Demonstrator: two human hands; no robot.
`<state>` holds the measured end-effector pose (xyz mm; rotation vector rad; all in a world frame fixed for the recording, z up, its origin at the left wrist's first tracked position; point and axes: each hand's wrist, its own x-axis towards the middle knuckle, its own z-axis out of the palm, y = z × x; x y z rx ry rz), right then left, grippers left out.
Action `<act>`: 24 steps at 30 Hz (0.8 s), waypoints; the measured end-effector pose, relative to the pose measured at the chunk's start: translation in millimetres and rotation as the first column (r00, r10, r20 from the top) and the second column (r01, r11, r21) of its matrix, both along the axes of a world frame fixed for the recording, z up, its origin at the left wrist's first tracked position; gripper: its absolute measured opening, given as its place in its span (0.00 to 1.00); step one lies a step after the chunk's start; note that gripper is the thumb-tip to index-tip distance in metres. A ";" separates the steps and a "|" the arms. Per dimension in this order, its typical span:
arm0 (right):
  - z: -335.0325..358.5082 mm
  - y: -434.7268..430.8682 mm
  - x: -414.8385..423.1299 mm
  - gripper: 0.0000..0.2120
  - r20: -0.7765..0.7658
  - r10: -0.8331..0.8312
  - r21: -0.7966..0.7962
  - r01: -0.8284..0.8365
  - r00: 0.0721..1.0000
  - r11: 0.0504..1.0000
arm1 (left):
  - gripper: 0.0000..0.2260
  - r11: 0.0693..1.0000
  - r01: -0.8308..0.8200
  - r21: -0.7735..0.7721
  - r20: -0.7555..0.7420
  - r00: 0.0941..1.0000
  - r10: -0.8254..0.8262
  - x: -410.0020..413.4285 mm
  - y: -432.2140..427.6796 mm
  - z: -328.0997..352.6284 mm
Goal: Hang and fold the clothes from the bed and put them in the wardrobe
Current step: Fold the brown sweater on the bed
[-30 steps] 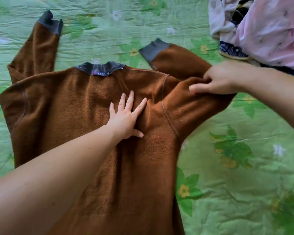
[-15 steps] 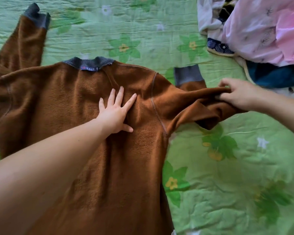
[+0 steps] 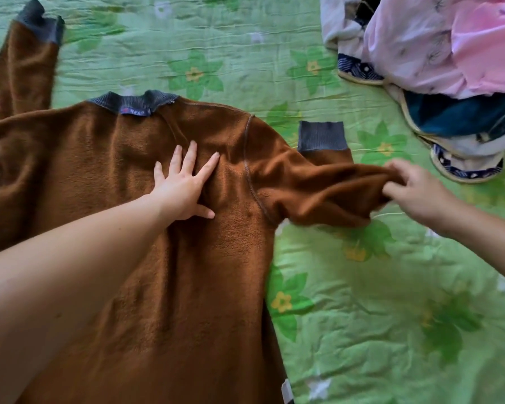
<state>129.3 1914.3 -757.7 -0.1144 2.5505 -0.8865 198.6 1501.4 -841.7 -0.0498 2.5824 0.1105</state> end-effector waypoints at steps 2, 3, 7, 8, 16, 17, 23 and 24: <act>15.2 -7.7 -8.9 0.08 0.152 -0.289 -0.342 0.325 0.945 0.882 | 0.61 1.000 -0.007 -0.009 0.012 1.000 0.007 -0.7 0.9 0.7; 21.1 -7.6 -13.9 0.09 0.215 -0.342 -0.404 0.402 0.915 0.822 | 0.60 1.000 -0.011 -0.013 0.014 1.000 0.012 -1.1 1.9 1.3; 25.7 -9.1 -11.8 0.10 0.208 -0.324 -0.320 0.378 0.923 0.869 | 0.60 0.999 -0.023 -0.037 0.008 1.000 0.023 -0.3 6.5 9.0; 23.4 -12.1 -6.3 0.11 0.204 -0.323 -0.337 0.376 0.924 0.863 | 0.60 0.999 -0.026 -0.042 0.013 1.000 0.027 0.9 8.9 11.4; 37.4 -29.0 13.9 0.12 -0.348 -0.014 -0.071 -0.011 0.937 0.997 | 0.16 0.797 -0.002 0.605 -0.433 0.839 0.330 53.3 119.9 74.2; 46.4 -30.9 12.7 0.12 -0.379 0.051 0.002 -0.054 0.924 0.999 | 0.10 0.673 -0.009 0.739 -0.315 0.879 0.358 66.1 145.6 85.3; 80.1 -22.0 22.1 0.16 0.199 0.037 0.096 -0.057 0.979 0.994 | 0.16 -0.268 -0.652 0.710 0.704 0.664 0.251 101.9 269.6 117.0; 83.0 -12.3 28.3 0.16 0.357 -0.012 -0.023 0.021 0.934 1.000 | 0.16 -0.384 -0.681 0.623 0.779 0.581 0.236 100.2 279.3 119.6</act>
